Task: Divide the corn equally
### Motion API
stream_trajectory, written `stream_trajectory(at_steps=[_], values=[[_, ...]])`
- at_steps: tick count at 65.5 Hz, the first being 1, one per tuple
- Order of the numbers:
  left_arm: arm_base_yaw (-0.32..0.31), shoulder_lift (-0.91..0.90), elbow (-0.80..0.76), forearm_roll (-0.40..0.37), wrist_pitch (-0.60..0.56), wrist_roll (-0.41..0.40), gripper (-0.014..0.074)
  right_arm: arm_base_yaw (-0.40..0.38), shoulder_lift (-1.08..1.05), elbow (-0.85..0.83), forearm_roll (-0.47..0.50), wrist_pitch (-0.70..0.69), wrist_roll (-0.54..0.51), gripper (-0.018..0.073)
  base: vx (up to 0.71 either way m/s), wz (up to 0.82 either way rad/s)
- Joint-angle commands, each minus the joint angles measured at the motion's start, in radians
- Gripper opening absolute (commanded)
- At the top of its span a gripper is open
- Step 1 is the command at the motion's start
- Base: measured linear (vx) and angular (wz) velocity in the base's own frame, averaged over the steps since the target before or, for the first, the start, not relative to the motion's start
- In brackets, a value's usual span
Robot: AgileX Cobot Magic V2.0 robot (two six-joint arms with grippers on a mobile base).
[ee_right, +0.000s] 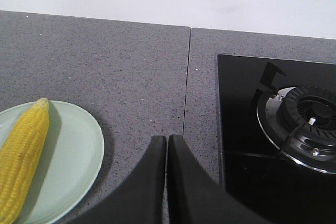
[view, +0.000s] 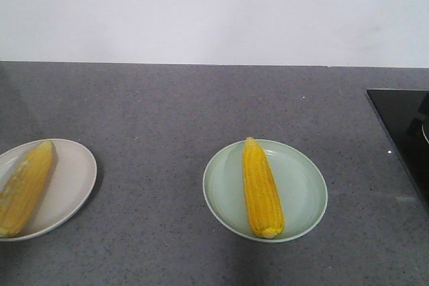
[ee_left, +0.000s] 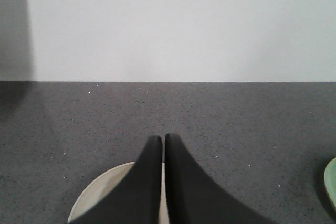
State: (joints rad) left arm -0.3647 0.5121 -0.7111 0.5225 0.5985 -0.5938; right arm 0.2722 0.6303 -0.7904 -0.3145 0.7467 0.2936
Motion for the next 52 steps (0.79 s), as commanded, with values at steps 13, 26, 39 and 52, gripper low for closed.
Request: stream_trajectory(at_steps=[13,26,39,52], values=[[0.000,0.005,-0.022,0.022,-0.059,-0.002,-0.0008,0.001,0.000,-0.027,-0.016,-0.053,0.001,-0.0011,0.00,0.00],[0.000,0.005,-0.022,0.022,-0.059,-0.002,-0.0008,0.001,0.000,-0.027,-0.016,-0.053,0.001,-0.0011,0.00,0.00],[0.000,-0.006,-0.021,0.016,-0.067,-0.002,-0.0008,0.001,0.000,-0.027,-0.016,-0.046,0.001,-0.0011,0.00,0.00],[0.000,-0.074,0.087,0.012,-0.211,0.002,-0.0007,0.001,0.000,-0.027,-0.016,-0.045,0.001,-0.0011,0.00,0.00]])
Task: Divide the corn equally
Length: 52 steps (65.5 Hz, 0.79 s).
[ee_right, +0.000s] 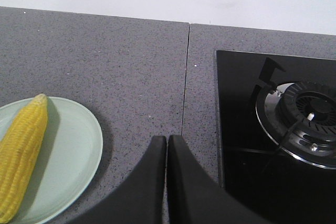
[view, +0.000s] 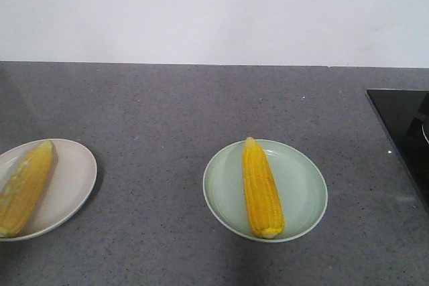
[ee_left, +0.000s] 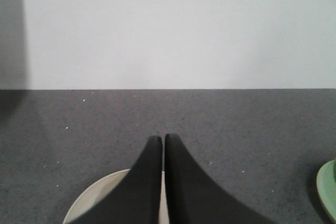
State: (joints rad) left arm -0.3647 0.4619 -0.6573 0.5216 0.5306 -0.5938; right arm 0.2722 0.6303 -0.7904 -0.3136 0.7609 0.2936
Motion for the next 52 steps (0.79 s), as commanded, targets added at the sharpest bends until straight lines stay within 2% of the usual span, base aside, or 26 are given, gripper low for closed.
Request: stream_trajectory(at_steps=[1,5,9,26,31,52], values=[[0.001,-0.031,0.045,0.013,-0.156,0.002,-0.0007,0.001,0.000,-0.027,-0.017,-0.059,0.001,-0.0011,0.00,0.00],[0.013,-0.059,0.096,0.002,-0.204,0.009,-0.0007,0.001,0.000,-0.027,-0.017,-0.059,0.001,-0.0011,0.00,0.00],[0.043,-0.088,0.151,-0.044,-0.248,0.043,-0.0007,0.001,0.000,-0.027,-0.017,-0.059,0.001,-0.0011,0.00,0.00],[0.185,-0.241,0.357,-0.324,-0.458,0.385,-0.0006,0.001,0.000,-0.027,-0.017,-0.059,0.001,-0.0011,0.00,0.00],[0.211,-0.287,0.408,-0.382,-0.504,0.441,-0.0006,0.001,0.000,-0.027,-0.017,-0.059,0.001,-0.0011,0.00,0.00],[0.257,-0.429,0.585,-0.387,-0.593,0.453,-0.0006,0.001,0.000,-0.027,-0.017,-0.059,0.001,-0.0011,0.00,0.00]])
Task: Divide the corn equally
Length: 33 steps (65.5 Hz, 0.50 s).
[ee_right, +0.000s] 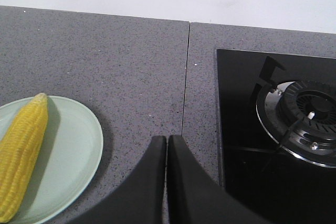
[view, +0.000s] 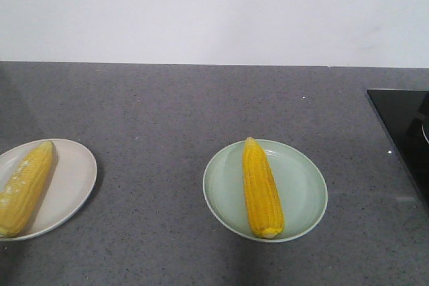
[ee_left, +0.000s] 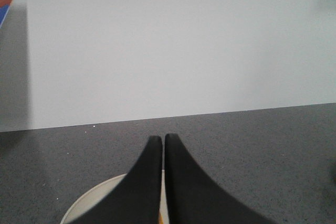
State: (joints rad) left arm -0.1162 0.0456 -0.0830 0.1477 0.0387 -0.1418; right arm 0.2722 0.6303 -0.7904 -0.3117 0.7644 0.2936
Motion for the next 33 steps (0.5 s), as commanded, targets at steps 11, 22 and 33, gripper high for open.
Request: stream_trajectory(at_steps=[11,22,33], values=[[0.023,-0.056,0.077,-0.026,-0.151,0.001,-0.0006,0.001,0.000,-0.027,-0.019,-0.064,0.001,-0.0011,0.00,0.00],[0.055,-0.074,0.125,-0.038,-0.190,0.001,-0.0006,0.001,0.000,-0.027,-0.019,-0.063,0.001,-0.0011,0.00,0.00],[0.087,-0.074,0.124,-0.041,-0.198,0.002,-0.0006,0.001,0.000,-0.027,-0.019,-0.063,0.001,-0.0011,0.00,0.00]])
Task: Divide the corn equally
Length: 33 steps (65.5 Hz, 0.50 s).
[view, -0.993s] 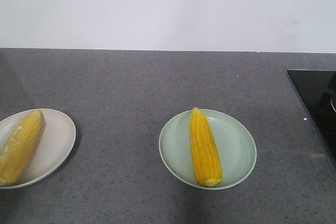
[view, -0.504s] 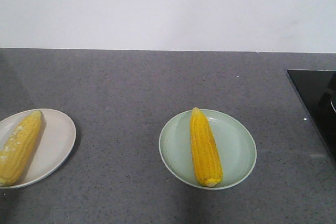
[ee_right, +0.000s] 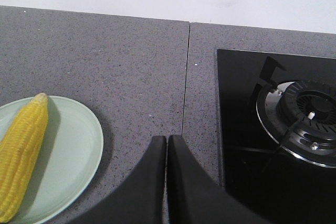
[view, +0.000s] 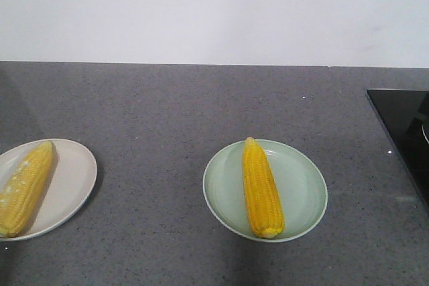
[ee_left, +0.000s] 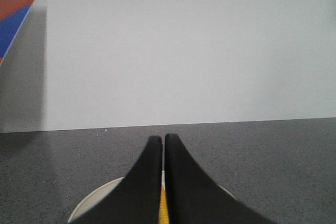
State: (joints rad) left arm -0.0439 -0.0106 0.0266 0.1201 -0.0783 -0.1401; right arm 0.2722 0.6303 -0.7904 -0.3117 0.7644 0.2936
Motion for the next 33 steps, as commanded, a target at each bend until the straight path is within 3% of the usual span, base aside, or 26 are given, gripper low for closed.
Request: stream_trajectory(at_steps=[1,33], values=[[0.016,-0.018,0.015,-0.013,-0.081,0.000,-0.0006,0.001,0.000,-0.027,-0.019,-0.063,0.001,-0.0011,0.00,0.00],[0.020,-0.018,0.013,-0.022,-0.081,-0.001,-0.0006,0.001,0.000,-0.027,-0.019,-0.063,0.001,-0.0011,0.00,0.00]])
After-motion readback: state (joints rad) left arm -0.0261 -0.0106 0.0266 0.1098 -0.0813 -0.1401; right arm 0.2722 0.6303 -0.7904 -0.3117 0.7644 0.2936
